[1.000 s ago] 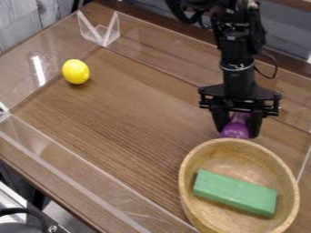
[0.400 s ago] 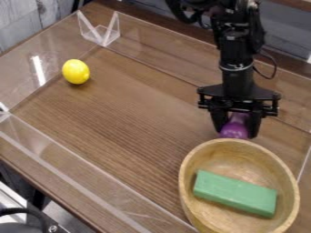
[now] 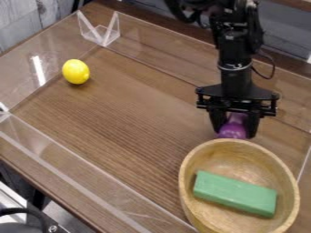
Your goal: Put the purple eggplant in the brown bowl
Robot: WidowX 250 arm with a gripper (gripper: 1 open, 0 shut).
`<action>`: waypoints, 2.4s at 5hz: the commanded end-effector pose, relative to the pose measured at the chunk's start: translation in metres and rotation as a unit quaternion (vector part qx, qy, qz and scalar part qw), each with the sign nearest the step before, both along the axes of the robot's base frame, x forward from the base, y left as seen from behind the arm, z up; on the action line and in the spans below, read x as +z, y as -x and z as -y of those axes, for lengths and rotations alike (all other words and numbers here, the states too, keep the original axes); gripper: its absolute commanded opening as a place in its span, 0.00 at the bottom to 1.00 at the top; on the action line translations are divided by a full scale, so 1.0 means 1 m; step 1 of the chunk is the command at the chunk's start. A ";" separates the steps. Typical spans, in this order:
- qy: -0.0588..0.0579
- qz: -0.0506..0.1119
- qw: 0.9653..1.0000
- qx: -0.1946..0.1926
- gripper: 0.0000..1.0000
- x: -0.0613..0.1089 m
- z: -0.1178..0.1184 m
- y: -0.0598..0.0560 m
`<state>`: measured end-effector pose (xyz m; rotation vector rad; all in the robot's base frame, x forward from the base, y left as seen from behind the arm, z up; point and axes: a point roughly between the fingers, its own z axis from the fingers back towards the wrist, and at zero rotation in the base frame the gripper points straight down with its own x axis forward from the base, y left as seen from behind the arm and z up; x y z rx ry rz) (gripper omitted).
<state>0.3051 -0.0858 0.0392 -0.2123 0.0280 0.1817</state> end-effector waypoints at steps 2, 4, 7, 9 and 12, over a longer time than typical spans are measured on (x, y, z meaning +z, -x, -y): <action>0.005 0.041 0.999 0.007 0.00 0.027 -0.002 -0.014; 0.003 0.040 0.999 0.010 0.00 0.026 -0.005 -0.015; 0.001 0.038 0.999 0.015 0.00 0.026 -0.009 -0.017; -0.001 0.037 0.999 0.019 0.00 0.025 -0.012 -0.018; -0.004 0.035 0.999 0.024 0.00 0.024 -0.015 -0.019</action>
